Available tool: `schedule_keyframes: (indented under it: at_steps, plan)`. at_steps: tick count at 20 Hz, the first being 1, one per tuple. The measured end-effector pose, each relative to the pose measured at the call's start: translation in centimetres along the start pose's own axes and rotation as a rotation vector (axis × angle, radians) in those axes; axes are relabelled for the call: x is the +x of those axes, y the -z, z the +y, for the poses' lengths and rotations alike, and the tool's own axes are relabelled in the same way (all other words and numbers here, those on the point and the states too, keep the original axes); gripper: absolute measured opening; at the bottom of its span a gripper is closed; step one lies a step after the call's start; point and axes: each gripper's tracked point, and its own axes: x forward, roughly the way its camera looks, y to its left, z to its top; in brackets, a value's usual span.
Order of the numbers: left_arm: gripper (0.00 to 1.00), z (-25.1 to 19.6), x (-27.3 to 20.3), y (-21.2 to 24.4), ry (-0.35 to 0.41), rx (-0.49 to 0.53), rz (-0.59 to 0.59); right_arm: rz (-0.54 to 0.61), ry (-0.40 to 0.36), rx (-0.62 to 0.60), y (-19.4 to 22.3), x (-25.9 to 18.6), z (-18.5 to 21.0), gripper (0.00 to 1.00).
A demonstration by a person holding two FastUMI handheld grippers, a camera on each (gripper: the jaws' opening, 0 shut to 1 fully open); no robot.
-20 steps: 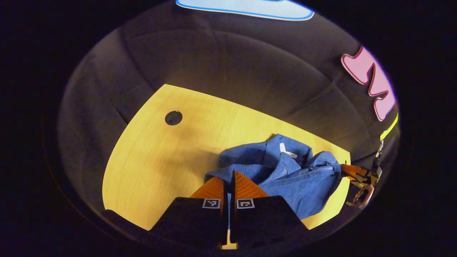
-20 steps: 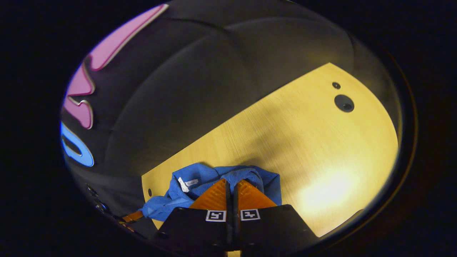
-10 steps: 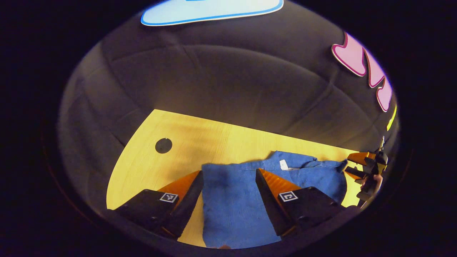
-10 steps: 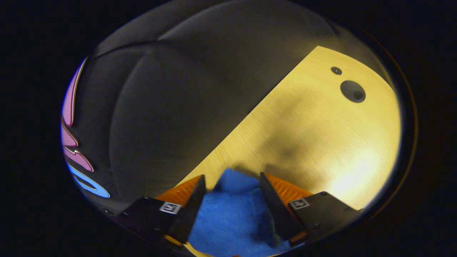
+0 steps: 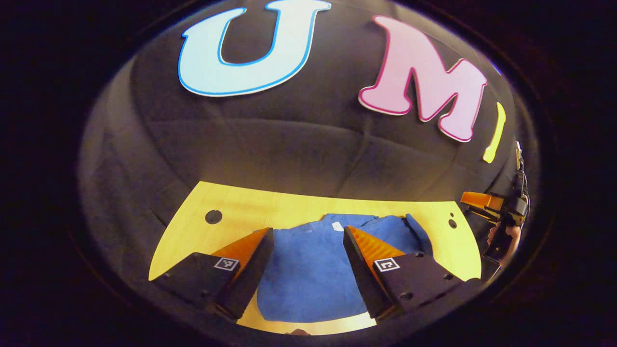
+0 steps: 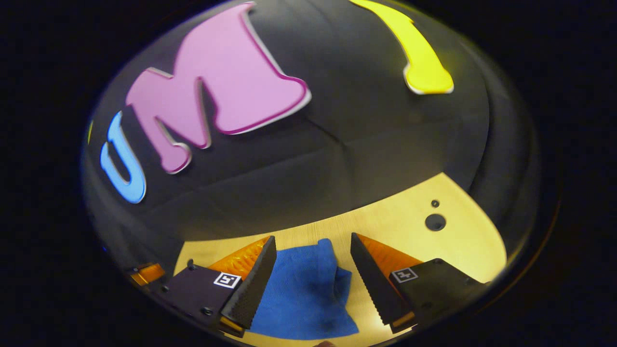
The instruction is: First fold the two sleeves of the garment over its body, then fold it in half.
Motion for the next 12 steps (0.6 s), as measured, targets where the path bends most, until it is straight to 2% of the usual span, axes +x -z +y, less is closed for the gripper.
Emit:
schedule_keyframes:
  at_steps: [2, 3, 4, 5, 7, 8, 9, 12]
  plan:
    - [0.84, -1.6, -4.1, -0.8, -0.013, 0.085, -0.068, -0.07, -0.008, -0.108, -0.6, -4.9, 2.6, 0.98]
    - [0.81, -2.3, -6.2, -1.3, -0.02, 0.127, -0.116, -0.101, -0.003, -0.15, -0.5, -7.6, 3.6, 0.98]
    - [0.85, -3.2, -8.6, -1.9, -0.015, 0.156, -0.169, -0.142, -0.001, -0.174, -0.7, -10.7, 4.9, 0.97]
    - [0.84, -4.1, -11.2, -2.1, -0.008, 0.175, -0.213, -0.187, -0.009, -0.192, -0.8, -13.8, 6.4, 0.97]
    - [0.84, -5.1, -16.3, -1.7, -0.005, 0.203, -0.298, -0.267, -0.007, -0.224, -0.5, -19.6, 8.5, 0.97]
    - [0.84, -5.6, -18.6, -1.2, -0.006, 0.207, -0.329, -0.292, -0.005, -0.227, 0.1, -22.3, 9.4, 0.88]
    - [0.84, -5.9, -20.7, -0.3, 0.003, 0.211, -0.358, -0.32, -0.018, -0.226, 0.6, -24.9, 10.5, 0.97]
    - [0.83, -5.7, -26.5, 1.6, 0.001, 0.194, -0.449, -0.404, -0.033, -0.235, 1.7, -30.9, 12.4, 0.96]
